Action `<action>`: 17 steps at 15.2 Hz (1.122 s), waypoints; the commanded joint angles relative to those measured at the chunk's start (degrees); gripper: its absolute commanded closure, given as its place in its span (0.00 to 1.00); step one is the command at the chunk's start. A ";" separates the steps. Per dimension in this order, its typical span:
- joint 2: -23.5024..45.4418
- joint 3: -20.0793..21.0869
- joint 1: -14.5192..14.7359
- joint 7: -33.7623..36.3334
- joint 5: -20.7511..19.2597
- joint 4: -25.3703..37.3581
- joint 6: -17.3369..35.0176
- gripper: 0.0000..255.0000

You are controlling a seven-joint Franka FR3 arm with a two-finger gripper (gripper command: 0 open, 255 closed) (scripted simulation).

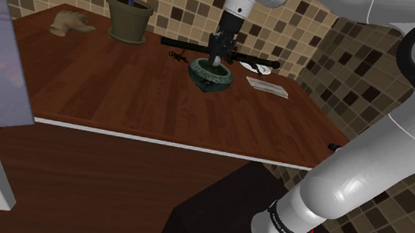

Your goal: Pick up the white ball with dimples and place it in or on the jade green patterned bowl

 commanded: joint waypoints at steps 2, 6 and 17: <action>-0.04 0.01 0.01 -0.01 0.01 -0.38 0.37 1.00; -0.04 0.01 0.01 -0.01 0.01 -0.38 0.37 1.00; 0.74 -0.28 -0.23 0.13 -0.15 7.79 -7.04 0.00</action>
